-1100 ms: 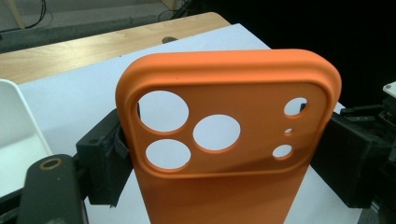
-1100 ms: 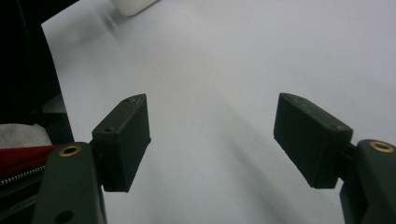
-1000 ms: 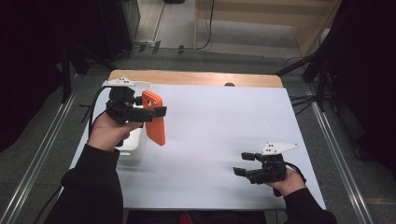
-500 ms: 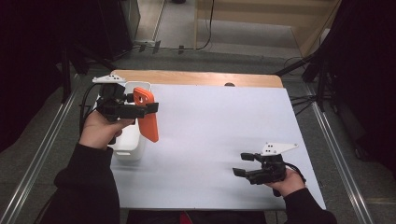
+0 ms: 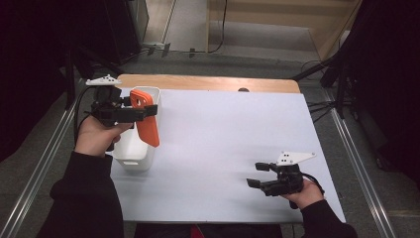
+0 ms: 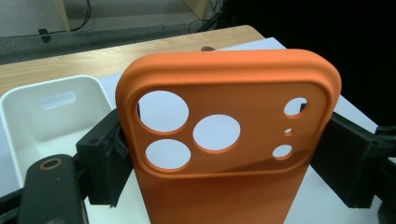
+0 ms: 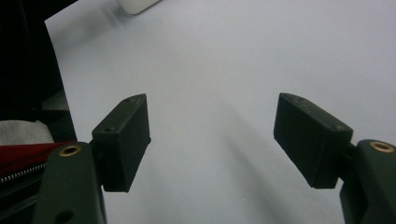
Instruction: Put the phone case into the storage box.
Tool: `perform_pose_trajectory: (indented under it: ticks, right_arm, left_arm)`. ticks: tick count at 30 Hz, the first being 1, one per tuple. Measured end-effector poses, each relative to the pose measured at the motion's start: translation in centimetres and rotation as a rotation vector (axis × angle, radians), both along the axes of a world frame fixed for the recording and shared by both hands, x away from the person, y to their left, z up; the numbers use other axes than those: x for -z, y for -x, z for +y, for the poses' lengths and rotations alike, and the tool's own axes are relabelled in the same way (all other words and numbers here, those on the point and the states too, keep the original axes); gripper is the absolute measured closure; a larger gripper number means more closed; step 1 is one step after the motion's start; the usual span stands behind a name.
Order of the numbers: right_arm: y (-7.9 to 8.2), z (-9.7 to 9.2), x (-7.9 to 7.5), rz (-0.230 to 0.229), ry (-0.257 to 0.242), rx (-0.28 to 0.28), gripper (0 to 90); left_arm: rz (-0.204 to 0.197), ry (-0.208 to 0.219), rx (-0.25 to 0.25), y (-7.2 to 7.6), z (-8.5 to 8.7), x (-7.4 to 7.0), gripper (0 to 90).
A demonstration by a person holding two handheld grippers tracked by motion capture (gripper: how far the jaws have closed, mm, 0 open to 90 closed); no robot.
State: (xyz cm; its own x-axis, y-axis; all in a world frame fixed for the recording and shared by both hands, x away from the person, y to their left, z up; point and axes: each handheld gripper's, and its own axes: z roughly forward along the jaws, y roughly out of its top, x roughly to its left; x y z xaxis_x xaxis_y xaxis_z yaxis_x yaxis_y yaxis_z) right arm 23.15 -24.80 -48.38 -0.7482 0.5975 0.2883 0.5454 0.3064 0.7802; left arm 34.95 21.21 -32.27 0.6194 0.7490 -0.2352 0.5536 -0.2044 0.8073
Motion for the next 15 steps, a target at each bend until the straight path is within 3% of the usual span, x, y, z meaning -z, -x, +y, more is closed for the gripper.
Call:
perform_pose_trajectory:
  ticks: [15]
  right_arm:
    - [0.0, 0.1, 0.0, 0.000, -0.002, -0.007, 26.0]
  left_arm:
    - [-0.002, 0.001, -0.059, -0.9, 1.4, -0.1, 15.9]
